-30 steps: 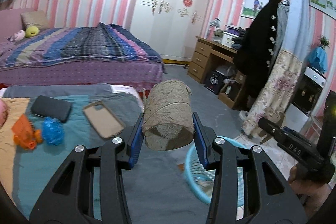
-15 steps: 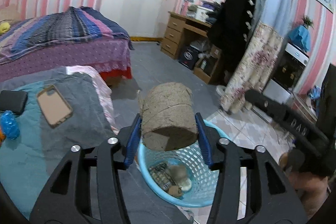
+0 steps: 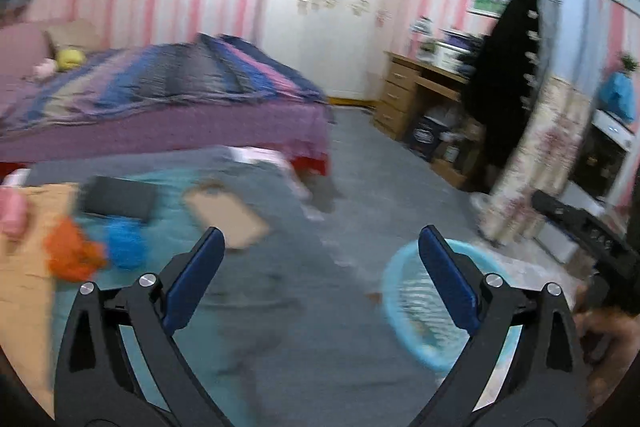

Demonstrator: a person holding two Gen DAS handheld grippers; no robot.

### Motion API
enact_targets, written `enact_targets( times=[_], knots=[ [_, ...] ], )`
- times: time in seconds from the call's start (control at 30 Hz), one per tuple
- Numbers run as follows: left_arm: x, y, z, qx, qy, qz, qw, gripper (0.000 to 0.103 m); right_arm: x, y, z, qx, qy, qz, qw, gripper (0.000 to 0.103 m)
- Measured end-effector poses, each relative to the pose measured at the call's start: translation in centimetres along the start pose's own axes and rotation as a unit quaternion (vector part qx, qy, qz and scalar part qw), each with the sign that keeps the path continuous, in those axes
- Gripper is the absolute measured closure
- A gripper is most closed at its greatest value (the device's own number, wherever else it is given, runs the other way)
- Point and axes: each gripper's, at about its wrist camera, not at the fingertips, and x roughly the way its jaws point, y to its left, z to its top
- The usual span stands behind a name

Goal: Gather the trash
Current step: 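Return both grippers to the bed near the orange and blue bags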

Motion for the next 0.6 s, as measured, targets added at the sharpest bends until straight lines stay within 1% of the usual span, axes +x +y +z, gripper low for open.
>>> enact_targets(
  times=[0.1, 0.17, 0.2, 0.33, 0.4, 0.43, 0.47, 0.5, 0.53, 0.6],
  knots=[
    [-2.2, 5.4, 0.1, -0.005, -0.021, 0.068, 0.9974, 0.006, 1.1, 3.8, -1.0, -0.032, 0.019, 0.035, 0.999, 0.025],
    [-3.3, 8.9, 0.0, -0.021, -0.032, 0.099, 0.9944, 0.006, 1.4, 5.6, -1.5, -0.047, 0.025, 0.048, 0.997, 0.025],
    [-3.8, 10.9, -0.2, -0.032, -0.036, 0.112, 0.9925, 0.006, 1.7, 7.2, -2.0, -0.060, 0.028, 0.057, 0.996, 0.025],
    [-4.6, 17.2, -1.2, -0.066, -0.032, 0.147, 0.9865, 0.006, 1.9, 11.8, -3.6, -0.092, 0.031, 0.085, 0.992, 0.022],
    [-4.9, 19.2, -1.7, -0.074, -0.026, 0.159, 0.9841, 0.006, 2.2, 14.0, -4.5, -0.106, 0.033, 0.099, 0.989, 0.020],
    [-5.4, 20.4, -2.1, -0.079, -0.025, 0.167, 0.9824, 0.006, 2.6, 15.8, -5.3, -0.114, 0.039, 0.114, 0.986, 0.020],
    [-6.1, 21.5, -2.3, -0.090, -0.028, 0.176, 0.9798, 0.006, 2.7, 16.6, -5.7, -0.119, 0.042, 0.120, 0.985, 0.020],
    [-6.6, 22.4, -2.5, -0.099, -0.029, 0.175, 0.9791, 0.006, 2.9, 17.5, -6.1, -0.124, 0.046, 0.127, 0.983, 0.020],
    [-7.0, 23.1, -2.6, -0.105, -0.030, 0.174, 0.9786, 0.006, 3.5, 19.2, -6.9, -0.137, 0.055, 0.137, 0.980, 0.020],
    [-8.1, 24.8, -3.0, -0.121, -0.036, 0.182, 0.9752, 0.006, 3.7, 21.0, -7.5, -0.151, 0.059, 0.144, 0.976, 0.020]
  ],
)
